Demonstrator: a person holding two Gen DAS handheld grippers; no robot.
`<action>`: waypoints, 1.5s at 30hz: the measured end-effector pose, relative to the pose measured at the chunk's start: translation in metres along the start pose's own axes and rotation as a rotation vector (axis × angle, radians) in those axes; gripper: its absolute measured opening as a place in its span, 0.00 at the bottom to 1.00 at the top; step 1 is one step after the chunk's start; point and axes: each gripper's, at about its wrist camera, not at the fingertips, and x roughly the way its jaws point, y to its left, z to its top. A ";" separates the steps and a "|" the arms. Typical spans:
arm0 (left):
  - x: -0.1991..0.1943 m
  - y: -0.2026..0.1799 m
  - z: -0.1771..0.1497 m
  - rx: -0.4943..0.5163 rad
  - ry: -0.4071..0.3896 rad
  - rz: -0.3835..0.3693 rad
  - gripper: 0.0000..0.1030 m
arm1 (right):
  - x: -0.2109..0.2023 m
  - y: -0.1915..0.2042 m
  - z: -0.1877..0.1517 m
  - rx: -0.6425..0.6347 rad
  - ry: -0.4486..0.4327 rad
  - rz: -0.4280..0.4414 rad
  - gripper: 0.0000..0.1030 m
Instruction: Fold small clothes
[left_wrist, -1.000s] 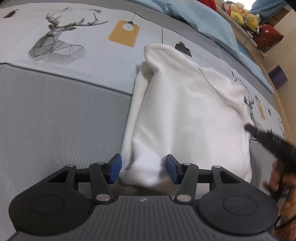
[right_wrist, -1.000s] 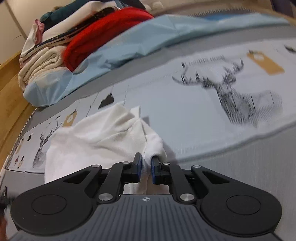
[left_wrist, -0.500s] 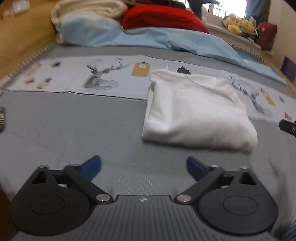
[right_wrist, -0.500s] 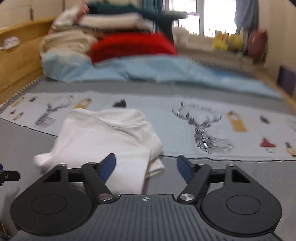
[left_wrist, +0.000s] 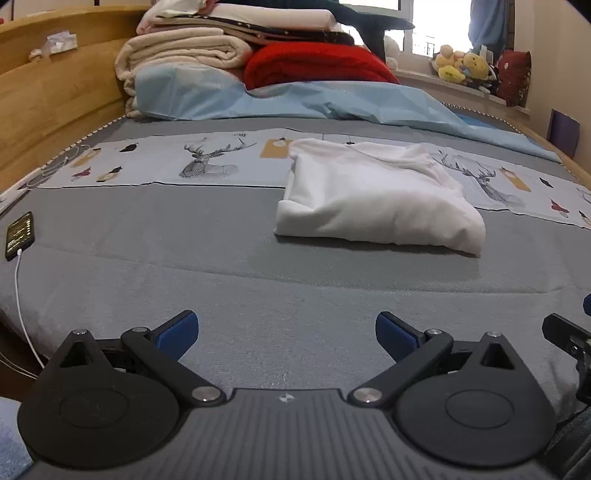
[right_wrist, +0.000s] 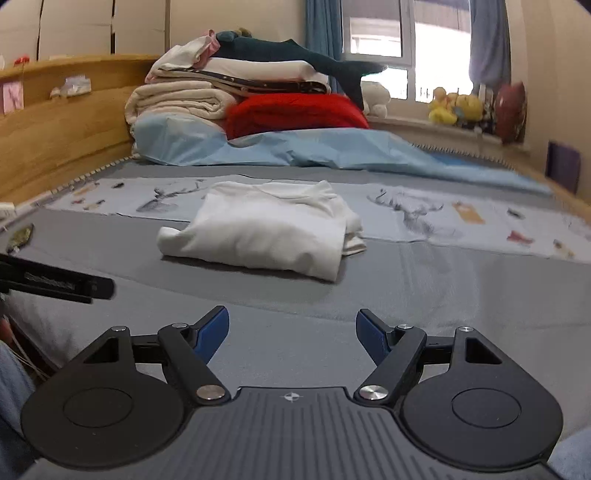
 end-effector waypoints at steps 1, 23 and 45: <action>-0.001 0.000 0.000 0.002 -0.001 -0.011 0.99 | 0.002 0.000 -0.001 -0.001 0.003 -0.008 0.75; 0.005 0.004 -0.005 0.017 0.010 -0.006 0.99 | 0.020 0.000 -0.010 -0.031 0.087 -0.042 0.75; 0.008 -0.003 -0.006 0.035 0.025 0.013 0.99 | 0.018 -0.003 -0.010 -0.027 0.088 -0.028 0.75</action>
